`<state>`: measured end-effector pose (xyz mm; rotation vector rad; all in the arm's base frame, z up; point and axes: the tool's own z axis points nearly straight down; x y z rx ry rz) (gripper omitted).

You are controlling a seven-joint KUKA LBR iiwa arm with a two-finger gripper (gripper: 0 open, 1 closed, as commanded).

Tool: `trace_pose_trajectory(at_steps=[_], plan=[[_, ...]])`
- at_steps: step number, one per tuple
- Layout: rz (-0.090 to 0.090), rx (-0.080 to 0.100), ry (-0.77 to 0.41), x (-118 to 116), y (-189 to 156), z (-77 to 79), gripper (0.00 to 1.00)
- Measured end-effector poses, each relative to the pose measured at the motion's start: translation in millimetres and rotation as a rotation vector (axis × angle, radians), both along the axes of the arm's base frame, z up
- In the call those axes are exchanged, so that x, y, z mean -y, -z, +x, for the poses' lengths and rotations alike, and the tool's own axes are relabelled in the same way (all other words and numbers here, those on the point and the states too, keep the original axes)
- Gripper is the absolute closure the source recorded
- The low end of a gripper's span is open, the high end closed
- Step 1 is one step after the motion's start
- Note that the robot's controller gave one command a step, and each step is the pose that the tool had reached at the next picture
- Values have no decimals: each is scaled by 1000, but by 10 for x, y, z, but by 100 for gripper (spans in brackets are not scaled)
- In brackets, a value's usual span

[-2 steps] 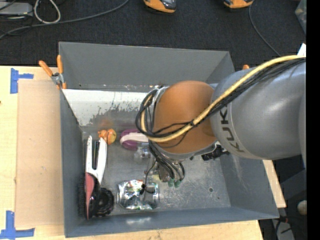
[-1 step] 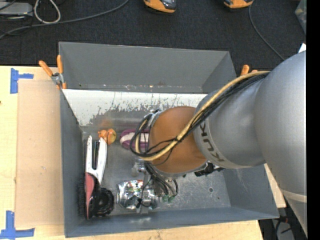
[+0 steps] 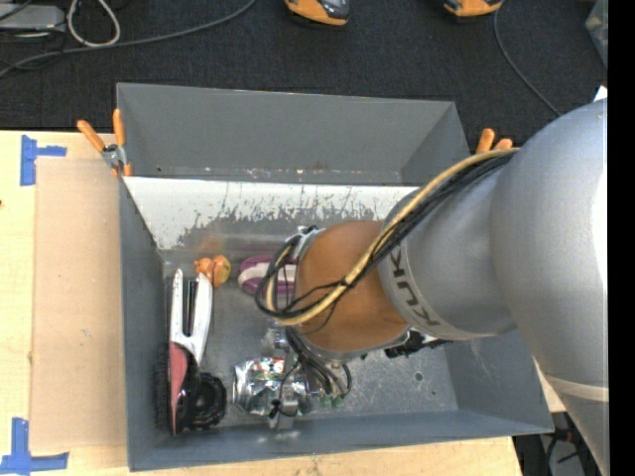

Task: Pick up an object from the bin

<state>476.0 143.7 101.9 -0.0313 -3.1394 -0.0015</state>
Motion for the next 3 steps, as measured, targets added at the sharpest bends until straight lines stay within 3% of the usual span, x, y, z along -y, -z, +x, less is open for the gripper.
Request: trace_pose_trajectory(at_steps=[1, 2, 3], plan=[[-2, -8, -20, 75, 28, 29, 0], [-1, -2, 126, 123, 331, 79, 0], [-2, -6, 104, 129, 333, 87, 100]])
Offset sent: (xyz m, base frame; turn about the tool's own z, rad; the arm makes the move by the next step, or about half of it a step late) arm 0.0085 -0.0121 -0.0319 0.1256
